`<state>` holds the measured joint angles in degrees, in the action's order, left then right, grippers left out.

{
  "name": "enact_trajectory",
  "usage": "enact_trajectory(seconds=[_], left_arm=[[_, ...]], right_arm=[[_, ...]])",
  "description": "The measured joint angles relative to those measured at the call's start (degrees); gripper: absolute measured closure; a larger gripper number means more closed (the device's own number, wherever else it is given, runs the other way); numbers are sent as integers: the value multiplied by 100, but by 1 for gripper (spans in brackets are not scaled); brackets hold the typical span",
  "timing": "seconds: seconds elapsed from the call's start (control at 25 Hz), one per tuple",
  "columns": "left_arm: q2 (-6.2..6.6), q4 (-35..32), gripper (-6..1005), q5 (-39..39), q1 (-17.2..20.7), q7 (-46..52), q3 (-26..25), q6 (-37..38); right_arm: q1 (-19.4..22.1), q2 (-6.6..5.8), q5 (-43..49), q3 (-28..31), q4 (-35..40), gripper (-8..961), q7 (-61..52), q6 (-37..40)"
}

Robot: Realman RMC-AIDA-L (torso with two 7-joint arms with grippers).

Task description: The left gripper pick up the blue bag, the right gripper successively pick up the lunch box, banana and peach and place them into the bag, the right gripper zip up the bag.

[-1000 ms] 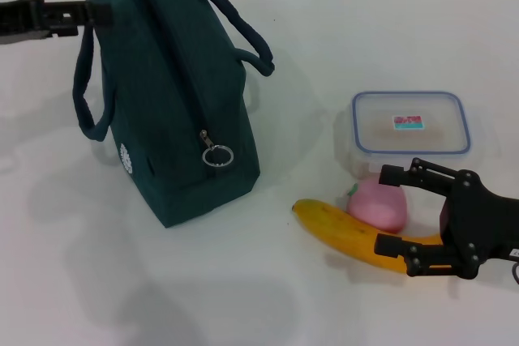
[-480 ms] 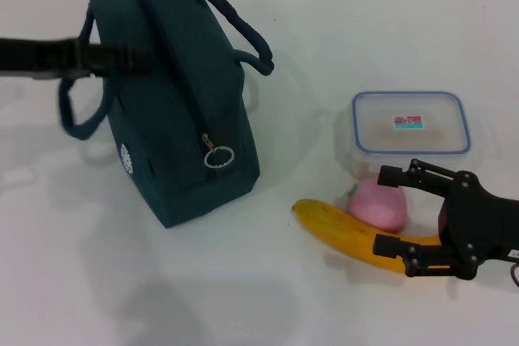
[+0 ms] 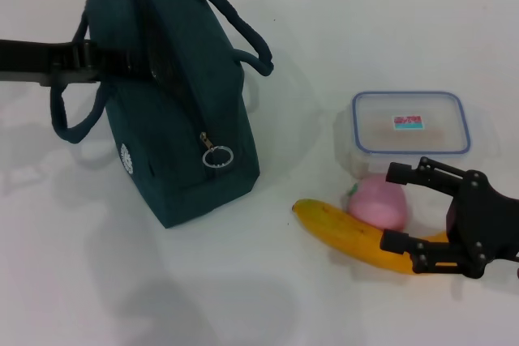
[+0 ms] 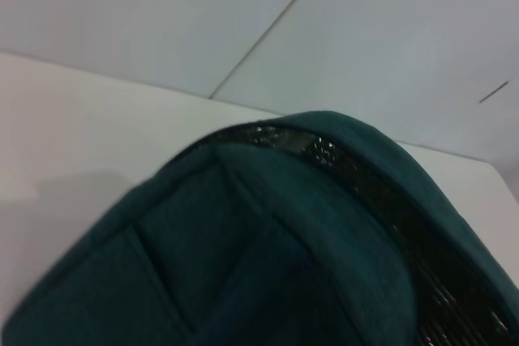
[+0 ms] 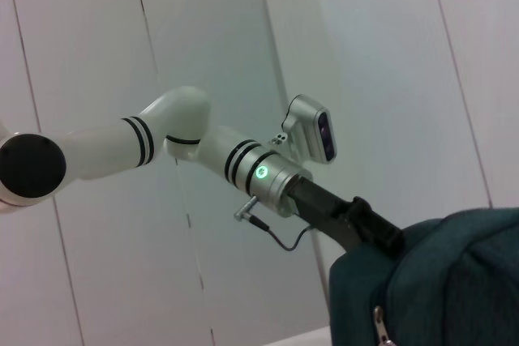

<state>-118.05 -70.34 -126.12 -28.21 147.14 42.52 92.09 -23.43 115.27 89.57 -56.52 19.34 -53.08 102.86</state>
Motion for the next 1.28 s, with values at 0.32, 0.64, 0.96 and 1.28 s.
enact_trajectory(seconds=[0.32, 0.64, 0.96, 1.28], left_arm=[[-18, 26, 693, 52, -2, 209, -7, 411], [-42, 176, 949, 837, 223, 463, 9, 573], [-135, 179, 966, 1041, 427, 554, 29, 618], [-131, 337, 966, 1050, 444, 664, 109, 617]], right_arm=[[32, -90, -166, 179, 41, 74, -156, 29], [256, -170, -189, 1348, 16, 78, -1224, -532], [251, -189, -208, 1675, -2, 81, -2873, -1970], [234, -323, -212, 1706, -2, 82, -4023, -2779]])
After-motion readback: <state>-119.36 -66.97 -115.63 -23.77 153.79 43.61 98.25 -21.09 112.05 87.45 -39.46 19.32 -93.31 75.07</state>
